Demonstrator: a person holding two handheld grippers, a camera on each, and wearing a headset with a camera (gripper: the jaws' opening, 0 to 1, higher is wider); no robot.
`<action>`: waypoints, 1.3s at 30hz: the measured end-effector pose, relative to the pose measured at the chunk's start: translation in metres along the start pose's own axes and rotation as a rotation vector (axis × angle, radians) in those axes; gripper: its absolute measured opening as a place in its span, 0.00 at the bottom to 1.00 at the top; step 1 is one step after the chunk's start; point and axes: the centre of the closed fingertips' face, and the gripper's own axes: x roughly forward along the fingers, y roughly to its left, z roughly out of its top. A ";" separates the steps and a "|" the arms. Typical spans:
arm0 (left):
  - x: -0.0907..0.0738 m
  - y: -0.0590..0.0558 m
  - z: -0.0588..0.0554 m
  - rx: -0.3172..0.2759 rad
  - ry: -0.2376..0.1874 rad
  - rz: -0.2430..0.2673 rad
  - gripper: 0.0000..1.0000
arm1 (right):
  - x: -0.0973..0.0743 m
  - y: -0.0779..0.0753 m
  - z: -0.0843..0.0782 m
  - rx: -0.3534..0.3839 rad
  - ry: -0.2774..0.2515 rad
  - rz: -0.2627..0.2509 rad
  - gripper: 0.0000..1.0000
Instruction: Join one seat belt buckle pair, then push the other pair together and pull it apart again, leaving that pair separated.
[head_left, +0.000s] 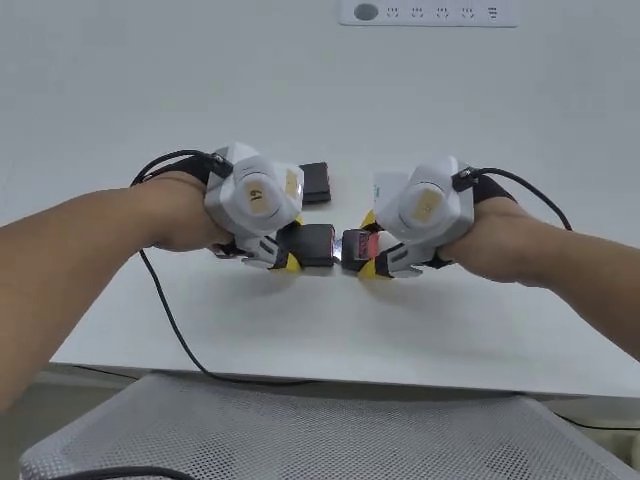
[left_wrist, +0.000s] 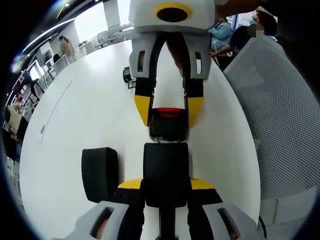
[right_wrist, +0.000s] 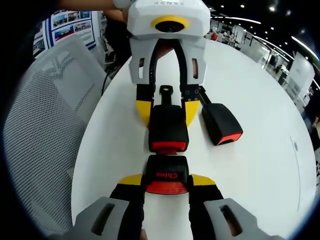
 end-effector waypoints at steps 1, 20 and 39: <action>0.000 0.000 0.000 0.002 0.001 -0.001 0.33 | 0.000 0.000 0.001 0.001 0.000 -0.001 0.30; 0.000 0.000 -0.001 -0.001 -0.011 -0.006 0.33 | 0.004 -0.001 0.003 0.003 0.008 -0.019 0.30; -0.002 0.001 -0.004 -0.023 -0.042 0.006 0.32 | 0.002 -0.002 0.001 0.006 0.013 -0.023 0.30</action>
